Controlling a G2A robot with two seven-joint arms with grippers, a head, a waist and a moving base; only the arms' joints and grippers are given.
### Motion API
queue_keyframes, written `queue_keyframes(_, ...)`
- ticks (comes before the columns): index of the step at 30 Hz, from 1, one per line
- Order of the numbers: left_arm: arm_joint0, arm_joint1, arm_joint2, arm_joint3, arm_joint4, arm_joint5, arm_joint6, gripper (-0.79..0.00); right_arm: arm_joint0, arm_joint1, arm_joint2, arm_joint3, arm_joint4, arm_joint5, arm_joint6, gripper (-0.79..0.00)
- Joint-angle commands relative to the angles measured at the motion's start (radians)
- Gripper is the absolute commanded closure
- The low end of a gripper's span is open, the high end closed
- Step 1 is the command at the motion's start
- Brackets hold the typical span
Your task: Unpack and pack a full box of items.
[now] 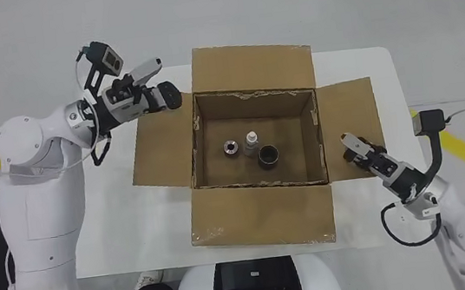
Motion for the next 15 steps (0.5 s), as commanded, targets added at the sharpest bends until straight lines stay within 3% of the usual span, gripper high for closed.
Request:
queue_keyframes(1, 0.011, 0.009, -0.034, 0.005, 0.008, 0.001, -0.006, -0.785, 0.013, 0.001, -0.002, 0.008, -0.018, 0.018, -0.004, -0.785)
queue_keyframes(15, 0.047, 0.048, -0.146, 0.028, 0.012, -0.005, -0.019, -0.785, 0.088, 0.003, -0.049, 0.122, -0.041, 0.085, -0.005, -0.785)
